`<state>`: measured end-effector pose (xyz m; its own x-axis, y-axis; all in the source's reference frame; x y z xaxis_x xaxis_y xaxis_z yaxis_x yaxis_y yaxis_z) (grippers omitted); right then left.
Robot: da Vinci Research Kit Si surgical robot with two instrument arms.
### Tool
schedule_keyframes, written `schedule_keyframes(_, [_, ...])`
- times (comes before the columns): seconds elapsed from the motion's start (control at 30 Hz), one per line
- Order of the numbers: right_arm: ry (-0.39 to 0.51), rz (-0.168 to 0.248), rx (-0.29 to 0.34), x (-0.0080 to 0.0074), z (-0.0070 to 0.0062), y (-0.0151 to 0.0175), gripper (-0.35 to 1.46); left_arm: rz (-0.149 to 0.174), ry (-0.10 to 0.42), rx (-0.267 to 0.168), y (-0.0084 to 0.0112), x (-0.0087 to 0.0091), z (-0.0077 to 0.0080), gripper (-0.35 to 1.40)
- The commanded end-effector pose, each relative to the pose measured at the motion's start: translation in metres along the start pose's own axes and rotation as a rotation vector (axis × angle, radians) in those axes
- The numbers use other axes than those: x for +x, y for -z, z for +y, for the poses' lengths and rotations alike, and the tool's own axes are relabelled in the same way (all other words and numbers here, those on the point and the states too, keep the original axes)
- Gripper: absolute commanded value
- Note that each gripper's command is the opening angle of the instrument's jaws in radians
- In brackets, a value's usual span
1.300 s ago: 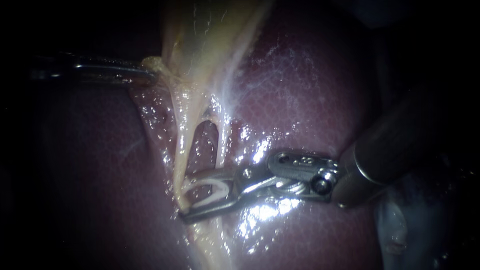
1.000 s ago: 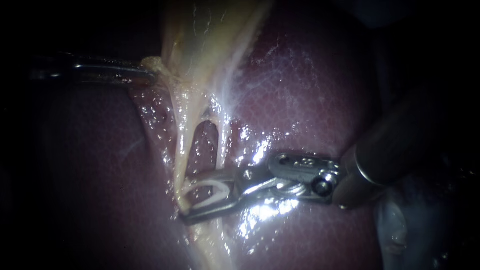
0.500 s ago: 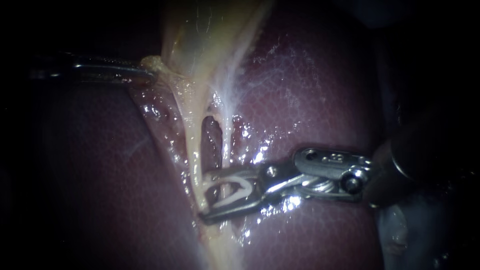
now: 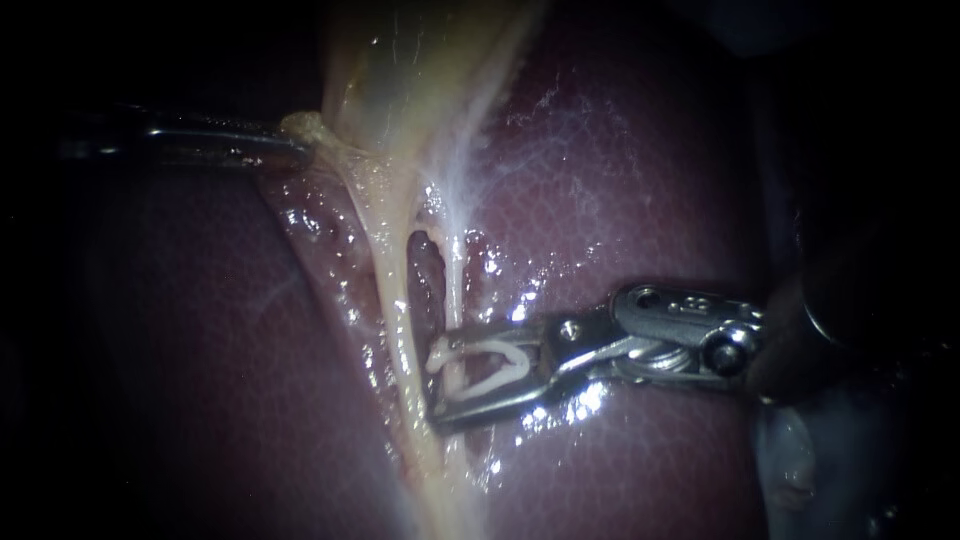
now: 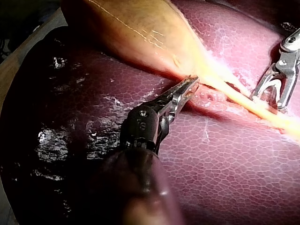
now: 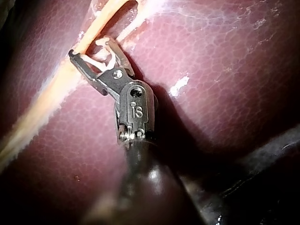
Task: Clipping first clip left tube
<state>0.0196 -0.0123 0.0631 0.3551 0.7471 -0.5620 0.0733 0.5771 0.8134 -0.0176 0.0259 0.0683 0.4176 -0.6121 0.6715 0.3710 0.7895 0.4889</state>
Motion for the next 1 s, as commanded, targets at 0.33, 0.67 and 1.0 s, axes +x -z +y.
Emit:
schedule_keyframes(0.33, [-0.024,-0.013,0.014,-0.0022,0.0028,-0.0019,0.5,0.0,0.0,0.0,0.0,0.0,0.0,-0.35])
schedule_keyframes(0.67, [-0.062,0.053,0.172,-0.0021,0.0037,-0.004,0.5,0.0,0.0,0.0,0.0,0.0,0.0,-0.35])
schedule_keyframes(1.0, [-0.063,0.099,0.308,0.0,0.0005,-0.0053,0.5,0.0,0.0,0.0,0.0,0.0,0.0,-0.35])
